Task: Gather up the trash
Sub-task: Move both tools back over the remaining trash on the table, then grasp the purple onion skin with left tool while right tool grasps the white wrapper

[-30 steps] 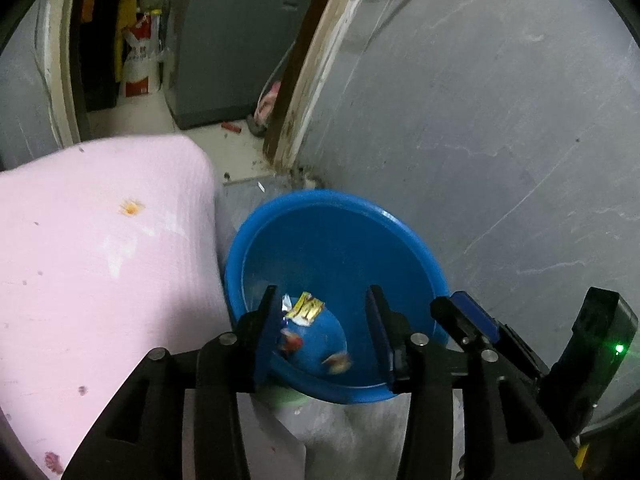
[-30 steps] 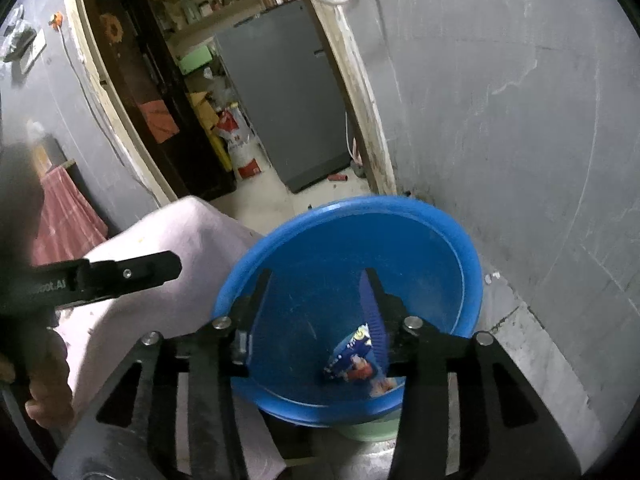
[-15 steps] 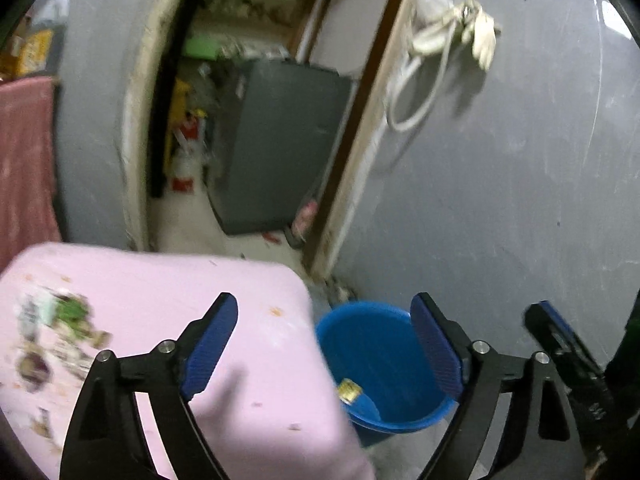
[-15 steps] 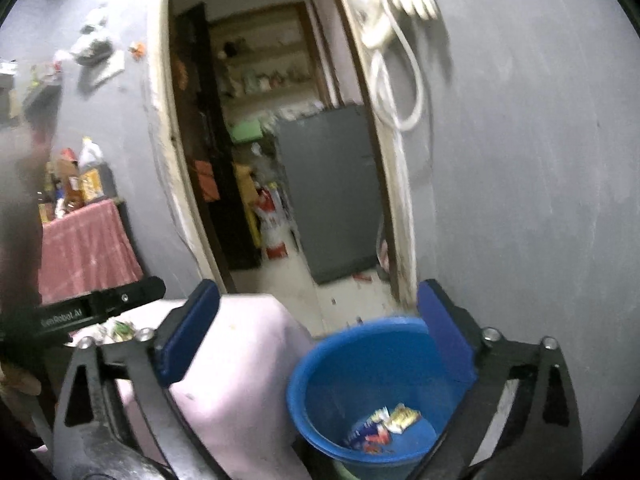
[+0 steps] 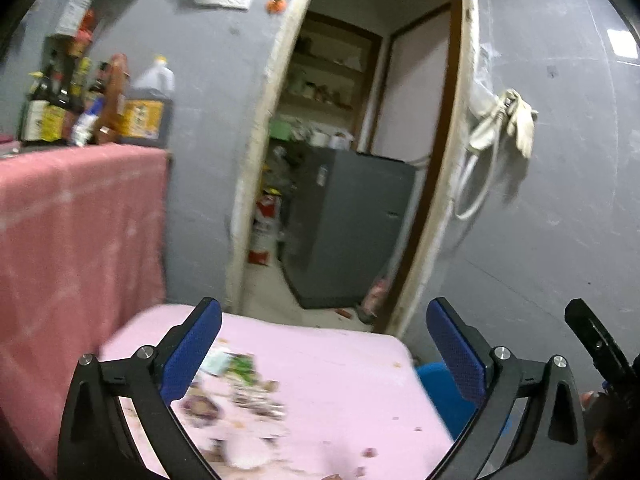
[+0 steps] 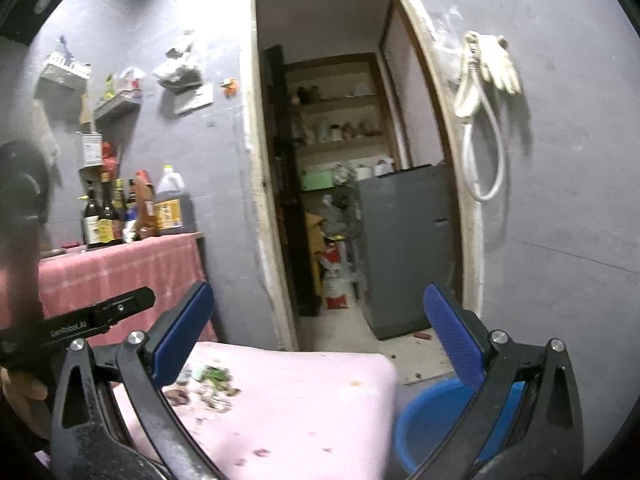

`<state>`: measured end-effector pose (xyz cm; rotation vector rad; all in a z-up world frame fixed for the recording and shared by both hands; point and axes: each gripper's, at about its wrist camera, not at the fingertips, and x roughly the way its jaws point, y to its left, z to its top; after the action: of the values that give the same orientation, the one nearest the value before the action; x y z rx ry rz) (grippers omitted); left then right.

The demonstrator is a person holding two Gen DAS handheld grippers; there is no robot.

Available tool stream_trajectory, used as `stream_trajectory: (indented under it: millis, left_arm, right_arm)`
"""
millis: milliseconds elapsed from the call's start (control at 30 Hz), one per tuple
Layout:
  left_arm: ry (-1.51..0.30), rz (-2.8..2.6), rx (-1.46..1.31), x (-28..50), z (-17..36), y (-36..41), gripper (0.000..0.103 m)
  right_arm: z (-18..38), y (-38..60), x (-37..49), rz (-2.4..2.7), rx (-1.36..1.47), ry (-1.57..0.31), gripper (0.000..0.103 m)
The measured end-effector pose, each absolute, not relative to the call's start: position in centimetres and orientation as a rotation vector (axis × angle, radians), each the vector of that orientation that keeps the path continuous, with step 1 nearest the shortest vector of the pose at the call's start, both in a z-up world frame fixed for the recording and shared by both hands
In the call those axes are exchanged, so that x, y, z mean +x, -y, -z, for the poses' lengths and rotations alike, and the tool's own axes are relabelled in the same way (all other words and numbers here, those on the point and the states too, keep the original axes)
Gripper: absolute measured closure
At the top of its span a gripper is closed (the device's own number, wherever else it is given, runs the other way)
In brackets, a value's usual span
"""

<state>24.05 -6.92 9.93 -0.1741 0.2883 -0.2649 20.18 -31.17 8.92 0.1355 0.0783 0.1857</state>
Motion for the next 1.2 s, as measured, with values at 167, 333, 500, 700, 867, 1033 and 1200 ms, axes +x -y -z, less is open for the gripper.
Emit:
stream_trajectory:
  millis: [167, 333, 500, 700, 867, 1033, 1200]
  left_arm:
    - [-0.27, 0.179, -0.148, 23.2, -9.2, 3.1, 0.002]
    - [-0.3, 0.112, -0.128, 23.3, -7.3, 0.0, 0.002]
    - [-0.378, 0.081, -0.13, 24.1, -4.3, -2.4, 0.002]
    - [-0.484, 0.055, -0.098, 25.6, -0.4, -3.4, 0.002]
    - [-0.564, 0.064, -0.054, 26.8, 1.9, -2.9, 0.002]
    - [-0.698, 0.093, -0.038, 28.8, 4.3, -2.5, 0.003]
    - [-0.742, 0.128, -0.056, 29.8, 5.0, -2.6, 0.004]
  right_arm:
    - [-8.5, 27.2, 20.9, -0.239, 0.12, -0.089, 0.0]
    - [-6.7, 24.2, 22.8, -0.29, 0.099, -0.153, 0.0]
    - [-4.4, 21.9, 25.1, -0.325, 0.051, -0.246, 0.0]
    - [-1.1, 20.2, 27.7, -0.364, 0.013, -0.361, 0.0]
    - [1.6, 19.2, 30.1, -0.406, 0.003, -0.487, 0.0]
    - [3.5, 18.9, 32.1, -0.432, 0.019, -0.607, 0.01]
    - [4.9, 18.4, 33.6, -0.483, 0.028, -0.703, 0.027]
